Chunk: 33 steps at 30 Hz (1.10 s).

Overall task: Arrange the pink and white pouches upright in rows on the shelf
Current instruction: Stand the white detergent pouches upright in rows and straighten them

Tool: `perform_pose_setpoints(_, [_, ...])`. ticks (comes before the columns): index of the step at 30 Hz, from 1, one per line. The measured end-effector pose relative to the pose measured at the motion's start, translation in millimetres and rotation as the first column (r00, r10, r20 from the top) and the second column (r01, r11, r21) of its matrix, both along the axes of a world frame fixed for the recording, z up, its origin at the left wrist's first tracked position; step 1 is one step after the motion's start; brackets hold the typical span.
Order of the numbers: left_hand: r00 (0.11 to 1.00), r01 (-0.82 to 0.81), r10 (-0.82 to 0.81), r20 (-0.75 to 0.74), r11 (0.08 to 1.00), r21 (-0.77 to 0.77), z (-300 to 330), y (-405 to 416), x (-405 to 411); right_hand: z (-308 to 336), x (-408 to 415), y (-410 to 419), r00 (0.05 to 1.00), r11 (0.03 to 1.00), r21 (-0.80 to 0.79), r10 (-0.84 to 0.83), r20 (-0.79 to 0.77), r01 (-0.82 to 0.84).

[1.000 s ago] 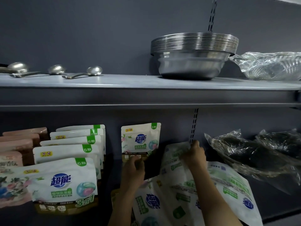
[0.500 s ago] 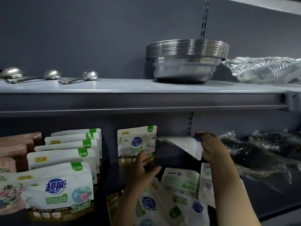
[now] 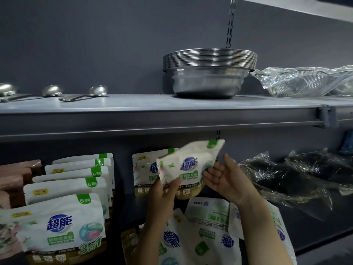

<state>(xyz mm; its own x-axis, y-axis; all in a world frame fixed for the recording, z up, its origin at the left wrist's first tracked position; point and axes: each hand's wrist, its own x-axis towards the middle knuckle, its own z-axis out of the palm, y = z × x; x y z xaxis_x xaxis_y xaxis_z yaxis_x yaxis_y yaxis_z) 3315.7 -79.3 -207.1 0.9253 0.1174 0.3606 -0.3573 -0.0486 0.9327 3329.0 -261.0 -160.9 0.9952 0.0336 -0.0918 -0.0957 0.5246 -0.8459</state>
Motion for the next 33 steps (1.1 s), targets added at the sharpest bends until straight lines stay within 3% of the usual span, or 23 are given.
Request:
perform_pose_setpoints(6, [0.993, -0.111, 0.107, -0.053, 0.991, -0.074, 10.1, 13.8, 5.7, -17.9, 4.5, 17.0, 0.994, 0.890, -0.448, -0.048, 0.102, 0.089])
perform_pose_setpoints(11, [0.984, -0.144, 0.136, -0.116, 0.988, -0.063, 5.0, 25.8, 14.3, -31.4, 1.4, 32.4, 0.979, 0.792, -0.610, 0.116, 0.167, 0.010])
perform_pose_setpoints(15, [0.981, -0.159, 0.159, -0.110, 0.987, 0.014, -3.0, 29.6, 22.6, -40.9, 10.3, 44.4, 0.965, 0.717, -0.697, 0.202, 0.167, -0.029])
perform_pose_setpoints(24, [0.937, -0.295, 0.321, -0.139, 0.938, 0.182, -21.3, 33.6, 22.2, -64.5, 24.3, 80.6, 0.996, 0.496, -0.864, -0.050, 0.076, 0.091])
perform_pose_setpoints(33, [0.883, -0.322, 0.378, -0.277, 0.919, 0.227, -40.2, 50.7, 28.3, -93.3, 28.4, 107.8, 0.991, 0.478, -0.868, -0.038, 0.129, 0.132])
